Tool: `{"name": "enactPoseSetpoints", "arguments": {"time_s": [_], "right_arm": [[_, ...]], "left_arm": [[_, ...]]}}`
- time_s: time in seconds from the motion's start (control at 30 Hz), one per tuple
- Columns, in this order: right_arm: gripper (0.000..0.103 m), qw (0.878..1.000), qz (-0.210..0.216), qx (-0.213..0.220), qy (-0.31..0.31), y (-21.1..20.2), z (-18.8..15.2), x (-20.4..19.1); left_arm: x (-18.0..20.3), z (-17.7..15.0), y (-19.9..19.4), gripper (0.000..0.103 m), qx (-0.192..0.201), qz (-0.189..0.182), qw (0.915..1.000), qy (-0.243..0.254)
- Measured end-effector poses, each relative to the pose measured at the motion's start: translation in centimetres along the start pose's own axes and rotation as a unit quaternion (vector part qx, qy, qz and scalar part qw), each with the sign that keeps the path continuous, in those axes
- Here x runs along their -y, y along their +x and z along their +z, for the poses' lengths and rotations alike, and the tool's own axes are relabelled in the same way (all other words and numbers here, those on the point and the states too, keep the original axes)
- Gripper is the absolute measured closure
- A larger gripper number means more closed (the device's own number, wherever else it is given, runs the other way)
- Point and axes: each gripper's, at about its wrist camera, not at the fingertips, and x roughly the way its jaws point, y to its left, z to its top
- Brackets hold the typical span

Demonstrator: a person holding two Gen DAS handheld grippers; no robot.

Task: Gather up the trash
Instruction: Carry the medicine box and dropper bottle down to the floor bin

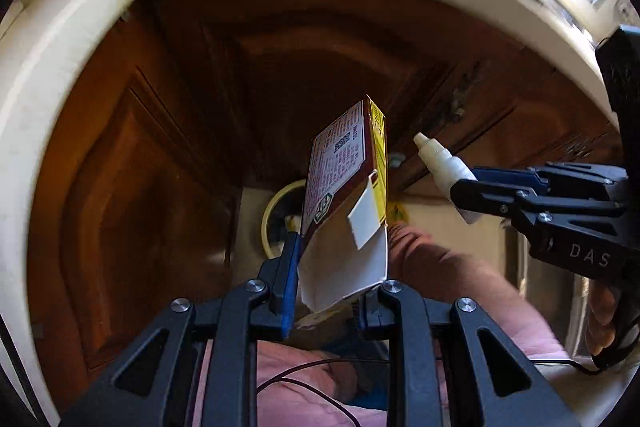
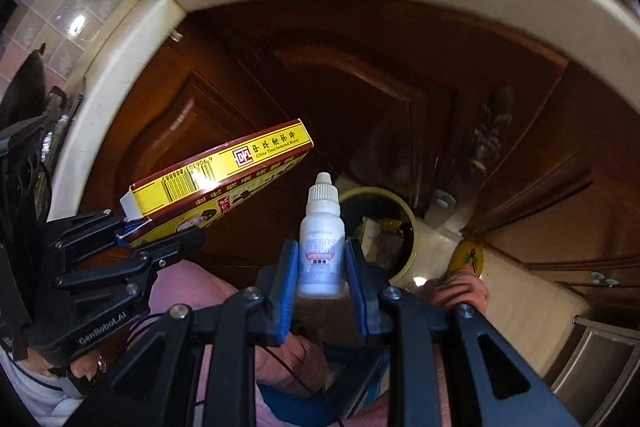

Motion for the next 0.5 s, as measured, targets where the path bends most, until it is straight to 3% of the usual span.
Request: {"name": "enactPoseSetpoints", "arguments": {"time_s": [0.5], "right_arm": [[0.079, 0.994, -0.020, -0.091, 0.053, 10.9, 0.3, 3.7]], "left_arm": [[-0.6, -0.4, 11.1, 0.080, -0.124, 0.007, 0.9922, -0.006]]}}
